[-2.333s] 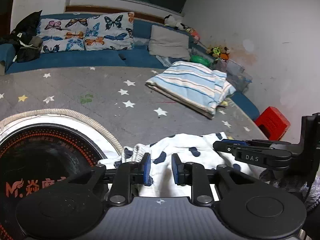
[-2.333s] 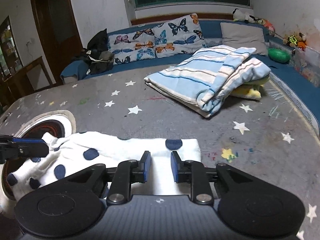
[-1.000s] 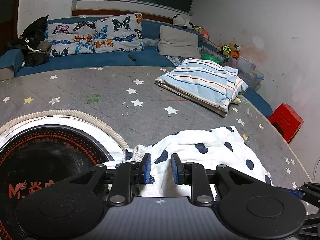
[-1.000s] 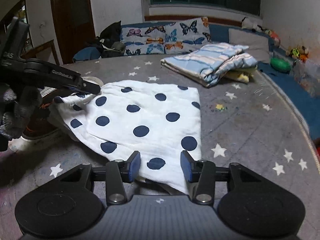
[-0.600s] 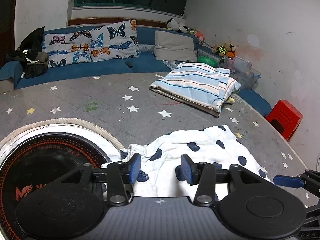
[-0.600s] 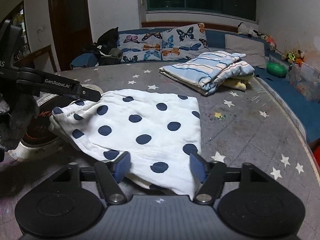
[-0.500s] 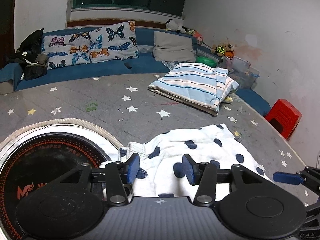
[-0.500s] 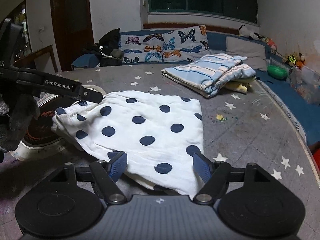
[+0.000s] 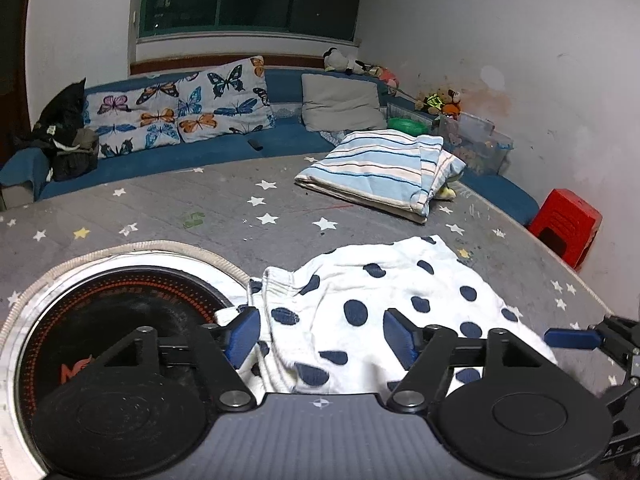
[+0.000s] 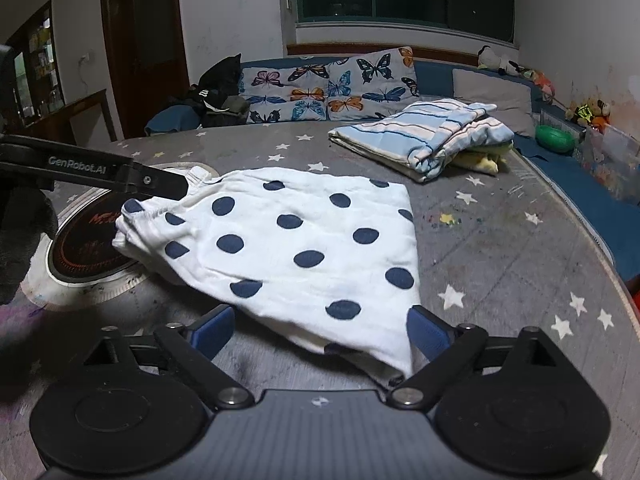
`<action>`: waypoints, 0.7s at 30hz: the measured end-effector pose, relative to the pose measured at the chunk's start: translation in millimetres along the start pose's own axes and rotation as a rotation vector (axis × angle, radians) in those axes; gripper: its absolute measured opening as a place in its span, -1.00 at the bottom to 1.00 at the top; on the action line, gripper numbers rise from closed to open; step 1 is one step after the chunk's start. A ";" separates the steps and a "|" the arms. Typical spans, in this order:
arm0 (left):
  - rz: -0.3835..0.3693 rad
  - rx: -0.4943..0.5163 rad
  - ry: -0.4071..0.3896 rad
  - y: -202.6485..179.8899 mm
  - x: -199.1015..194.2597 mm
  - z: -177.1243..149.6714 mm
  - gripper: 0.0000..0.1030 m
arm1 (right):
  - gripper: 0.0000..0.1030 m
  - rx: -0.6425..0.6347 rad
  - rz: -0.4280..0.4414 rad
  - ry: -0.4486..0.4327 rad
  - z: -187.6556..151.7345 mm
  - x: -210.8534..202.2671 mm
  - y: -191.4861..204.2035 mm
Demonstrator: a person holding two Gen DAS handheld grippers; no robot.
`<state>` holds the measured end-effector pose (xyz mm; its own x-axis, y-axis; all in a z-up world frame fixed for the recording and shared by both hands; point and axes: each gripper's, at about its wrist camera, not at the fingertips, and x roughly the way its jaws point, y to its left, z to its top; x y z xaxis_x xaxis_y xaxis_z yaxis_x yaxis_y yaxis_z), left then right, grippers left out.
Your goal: Fold clothes
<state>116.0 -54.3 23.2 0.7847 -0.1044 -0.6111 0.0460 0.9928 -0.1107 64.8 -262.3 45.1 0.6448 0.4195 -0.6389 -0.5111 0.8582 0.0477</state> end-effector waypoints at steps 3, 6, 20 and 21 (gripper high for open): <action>0.003 0.018 -0.005 -2.0 -3.8 -4.2 0.57 | 1.00 -0.006 -0.005 -0.001 -3.0 -2.3 1.8; 0.002 0.028 -0.003 -4.1 -6.5 -8.4 0.70 | 1.00 -0.013 -0.007 -0.007 -4.2 -5.1 3.4; 0.022 0.065 -0.009 -8.3 -15.5 -17.6 1.00 | 1.00 0.020 0.006 -0.020 -1.5 -1.6 4.9; 0.023 0.065 -0.010 -8.3 -15.7 -17.9 1.00 | 1.00 0.020 0.005 -0.019 -1.5 -1.2 5.7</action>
<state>92.3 -61.9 19.7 0.7924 -0.0816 -0.6045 0.0678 0.9967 -0.0456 60.3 -258.4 45.1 0.6530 0.4296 -0.6237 -0.5035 0.8615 0.0662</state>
